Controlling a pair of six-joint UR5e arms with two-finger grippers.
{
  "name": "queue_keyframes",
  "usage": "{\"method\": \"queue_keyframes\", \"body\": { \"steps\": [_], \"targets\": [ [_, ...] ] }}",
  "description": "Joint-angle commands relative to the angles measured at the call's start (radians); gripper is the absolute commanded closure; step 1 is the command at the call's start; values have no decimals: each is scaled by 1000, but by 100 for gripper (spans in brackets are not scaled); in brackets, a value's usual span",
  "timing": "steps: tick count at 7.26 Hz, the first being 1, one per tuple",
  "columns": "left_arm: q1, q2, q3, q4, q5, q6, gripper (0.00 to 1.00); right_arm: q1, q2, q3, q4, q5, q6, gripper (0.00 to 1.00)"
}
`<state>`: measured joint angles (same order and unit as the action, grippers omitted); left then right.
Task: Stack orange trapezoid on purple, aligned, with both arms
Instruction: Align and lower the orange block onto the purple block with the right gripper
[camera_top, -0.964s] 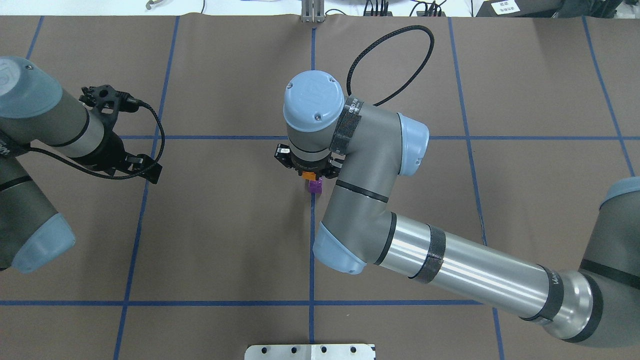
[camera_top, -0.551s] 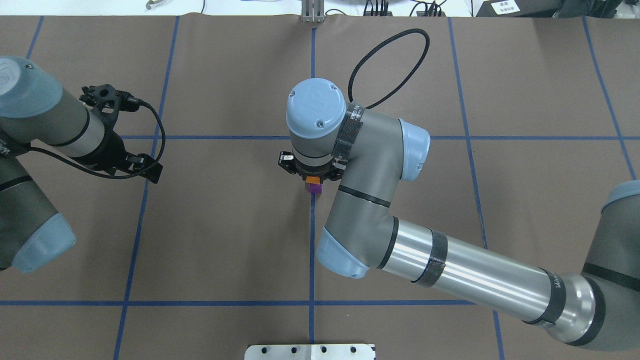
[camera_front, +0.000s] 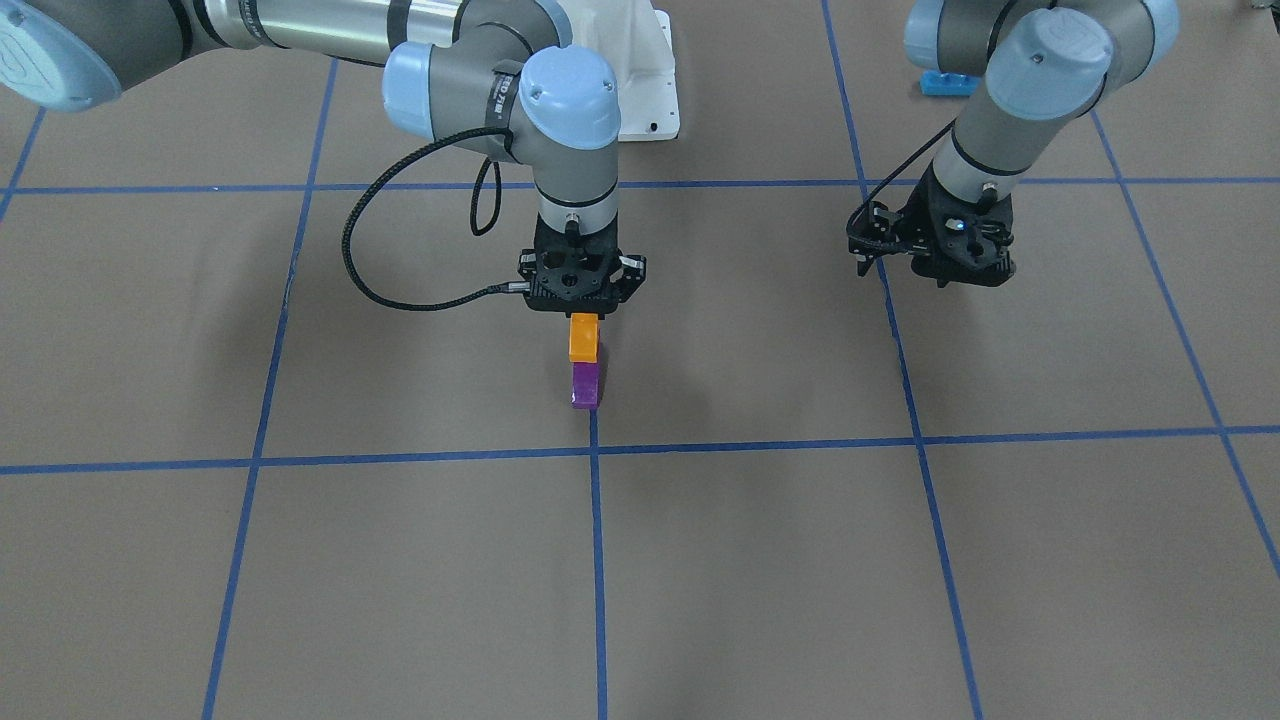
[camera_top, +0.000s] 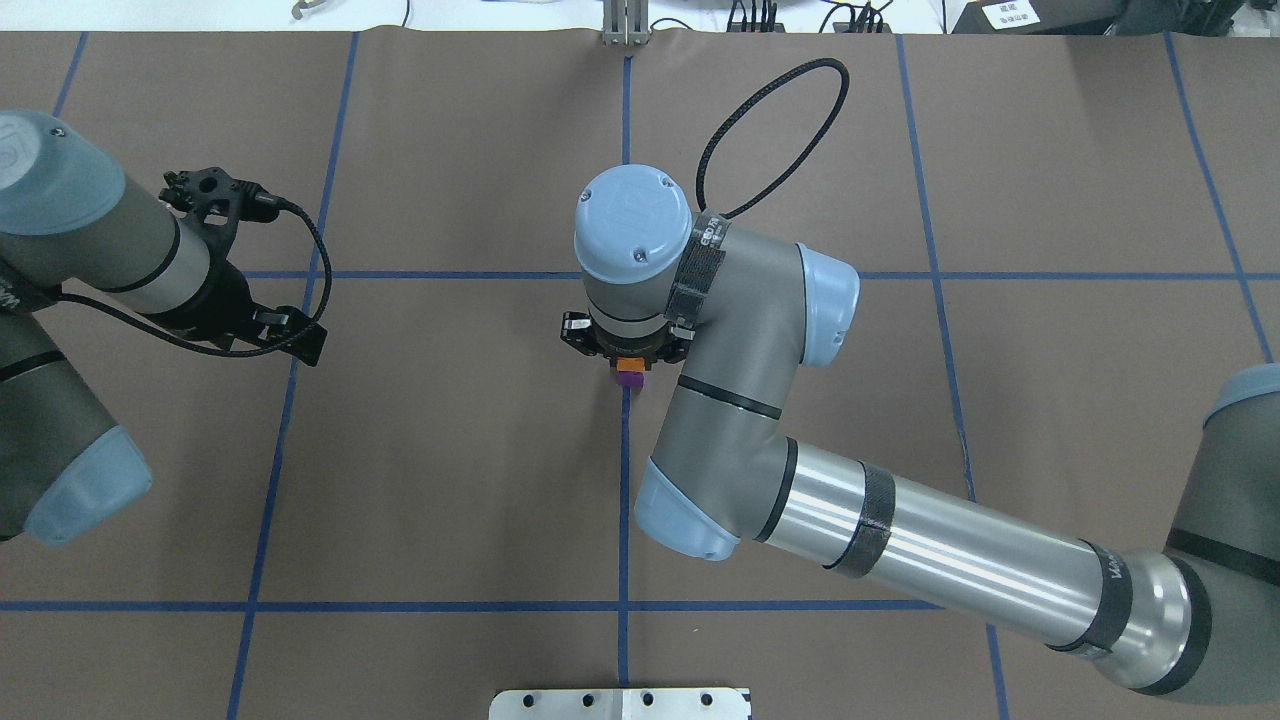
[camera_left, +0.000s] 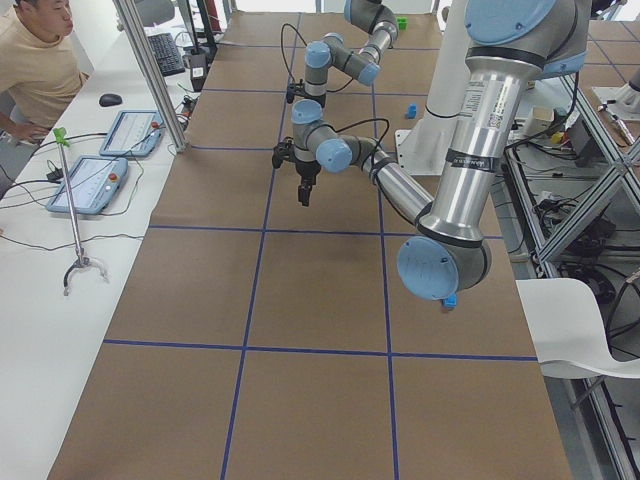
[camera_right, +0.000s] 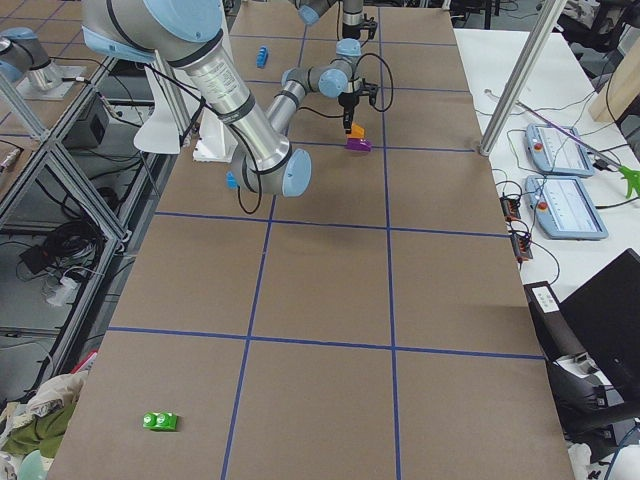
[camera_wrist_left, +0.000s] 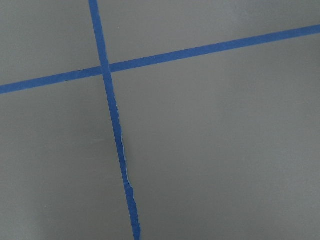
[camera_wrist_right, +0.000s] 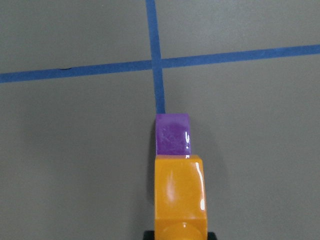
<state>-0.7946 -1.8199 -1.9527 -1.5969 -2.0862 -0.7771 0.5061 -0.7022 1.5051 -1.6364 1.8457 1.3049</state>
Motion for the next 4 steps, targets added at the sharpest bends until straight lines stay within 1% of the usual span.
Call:
{"method": "queue_keyframes", "body": {
  "steps": [1,4],
  "targets": [
    [0,-1,0,0,0,-2,0,-8,-2,-3,1,-8,-3,100],
    [0,-1,0,0,-2,-1,0,-12,0,-9,1,-16,-4,100]
  ]
}}
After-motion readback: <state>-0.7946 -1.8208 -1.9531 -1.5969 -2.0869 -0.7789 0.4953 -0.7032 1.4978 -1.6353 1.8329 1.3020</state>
